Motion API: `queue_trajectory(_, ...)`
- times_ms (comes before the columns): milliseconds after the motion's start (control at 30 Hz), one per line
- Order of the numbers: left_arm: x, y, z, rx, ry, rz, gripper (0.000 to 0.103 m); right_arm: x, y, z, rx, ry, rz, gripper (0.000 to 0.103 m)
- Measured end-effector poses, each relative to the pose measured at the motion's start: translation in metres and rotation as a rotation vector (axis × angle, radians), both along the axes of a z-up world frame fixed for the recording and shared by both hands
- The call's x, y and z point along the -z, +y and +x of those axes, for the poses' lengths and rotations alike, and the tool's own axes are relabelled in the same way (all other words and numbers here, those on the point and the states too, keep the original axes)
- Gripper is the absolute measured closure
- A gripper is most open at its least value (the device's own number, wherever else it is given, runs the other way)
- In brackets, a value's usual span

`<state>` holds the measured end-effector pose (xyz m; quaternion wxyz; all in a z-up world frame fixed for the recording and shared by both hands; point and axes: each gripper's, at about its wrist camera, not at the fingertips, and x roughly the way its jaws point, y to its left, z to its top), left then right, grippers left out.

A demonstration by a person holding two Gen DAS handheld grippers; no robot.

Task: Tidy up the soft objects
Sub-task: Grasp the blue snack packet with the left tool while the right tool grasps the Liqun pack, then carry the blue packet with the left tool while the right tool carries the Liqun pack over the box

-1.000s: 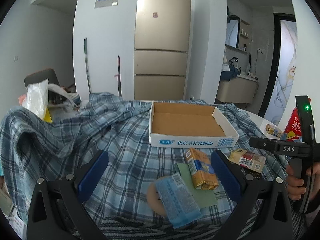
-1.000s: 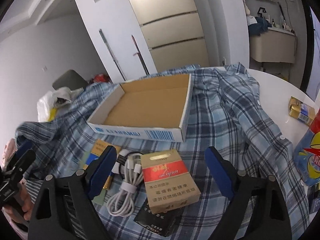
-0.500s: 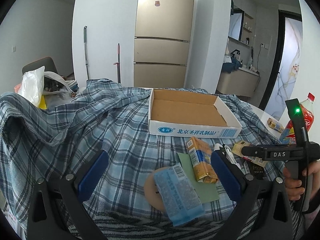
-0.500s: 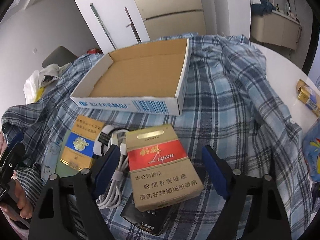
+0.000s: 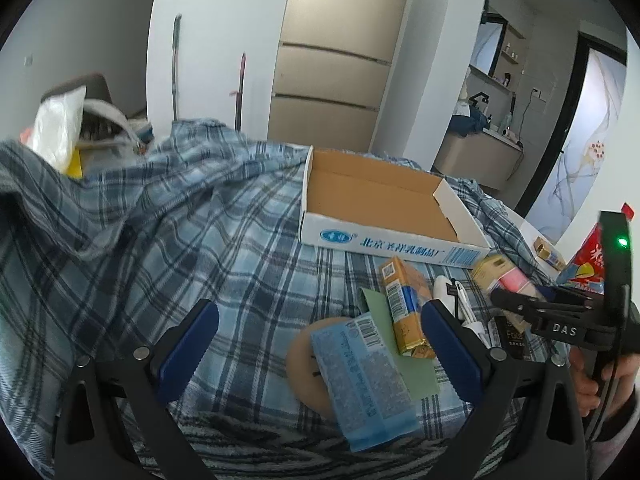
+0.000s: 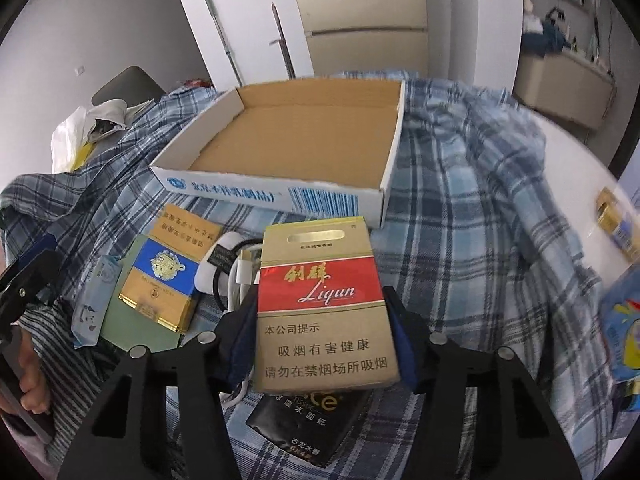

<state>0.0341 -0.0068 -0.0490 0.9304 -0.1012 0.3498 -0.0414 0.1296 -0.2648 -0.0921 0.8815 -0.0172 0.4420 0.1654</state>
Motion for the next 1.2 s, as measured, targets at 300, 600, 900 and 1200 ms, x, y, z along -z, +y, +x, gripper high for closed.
queue_trajectory(300, 0.014, -0.003, 0.009, 0.059, 0.105, -0.077, 0.019, -0.028, 0.017, -0.030, 0.018, -0.248, -0.118, 0.047)
queue_trajectory(600, 0.023, -0.026, 0.012, 0.161, 0.162, -0.023, 0.035, -0.030, 0.021, -0.032, 0.008, -0.266, -0.134, 0.046)
queue_trajectory(900, 0.022, -0.036, 0.009, 0.194, 0.141, 0.025, 0.060, -0.030, 0.018, -0.036, 0.013, -0.285, -0.133, 0.046)
queue_trajectory(1200, -0.003, -0.043, -0.014, 0.257, -0.035, 0.029, 0.061, -0.048, 0.011, -0.055, 0.045, -0.432, -0.075, 0.046)
